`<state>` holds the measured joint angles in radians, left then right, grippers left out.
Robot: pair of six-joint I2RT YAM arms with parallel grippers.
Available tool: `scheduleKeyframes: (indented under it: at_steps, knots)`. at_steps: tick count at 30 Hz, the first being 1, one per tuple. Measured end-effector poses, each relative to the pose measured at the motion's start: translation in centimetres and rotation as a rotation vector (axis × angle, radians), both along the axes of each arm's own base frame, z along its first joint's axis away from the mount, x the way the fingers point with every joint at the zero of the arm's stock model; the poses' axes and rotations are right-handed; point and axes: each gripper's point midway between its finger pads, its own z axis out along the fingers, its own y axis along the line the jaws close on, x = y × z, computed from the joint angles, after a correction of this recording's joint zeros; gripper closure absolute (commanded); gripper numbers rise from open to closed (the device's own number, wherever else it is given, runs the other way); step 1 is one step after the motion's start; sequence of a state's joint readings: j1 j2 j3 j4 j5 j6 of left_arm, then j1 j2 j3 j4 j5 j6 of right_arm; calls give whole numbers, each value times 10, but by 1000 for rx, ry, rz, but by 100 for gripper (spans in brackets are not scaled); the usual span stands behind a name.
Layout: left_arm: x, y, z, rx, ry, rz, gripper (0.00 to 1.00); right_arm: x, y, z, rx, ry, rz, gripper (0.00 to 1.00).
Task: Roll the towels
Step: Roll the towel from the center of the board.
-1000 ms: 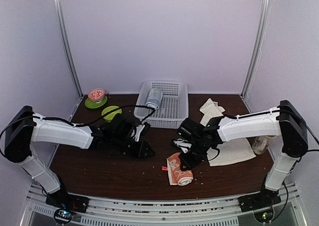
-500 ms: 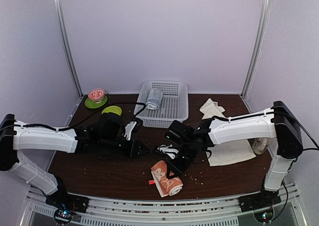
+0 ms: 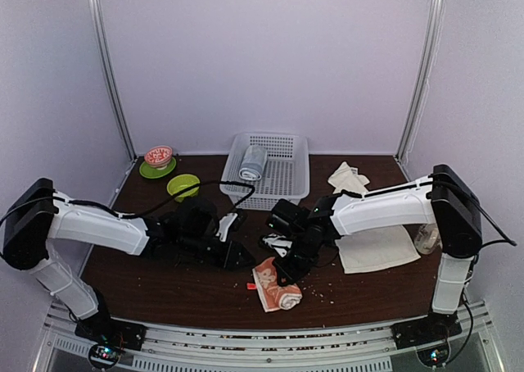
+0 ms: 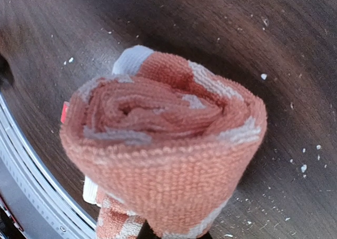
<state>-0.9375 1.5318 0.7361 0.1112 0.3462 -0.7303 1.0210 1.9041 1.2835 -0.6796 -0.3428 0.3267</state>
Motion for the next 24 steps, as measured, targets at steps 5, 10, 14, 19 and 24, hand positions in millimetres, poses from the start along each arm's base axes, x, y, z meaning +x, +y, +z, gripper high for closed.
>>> scheduleKeyframes:
  at_steps: [5, 10, 14, 19, 24]
  knots:
    - [-10, -19, -9, -15, 30, -67, 78, 6, 1, 0, -4, -20, -47, 100]
    - [-9, -34, -5, -35, 23, -96, 82, 9, 2, 0, -1, -28, -68, 100]
    - [2, -44, -15, -18, 26, -75, 84, 10, 2, 0, 2, -29, -78, 100]
    - [9, -42, -44, 19, 70, -38, 85, 10, 2, -1, 19, -33, -92, 93]
    - [18, -48, -45, -6, 86, -7, 86, 11, 2, 0, 44, -38, -120, 60]
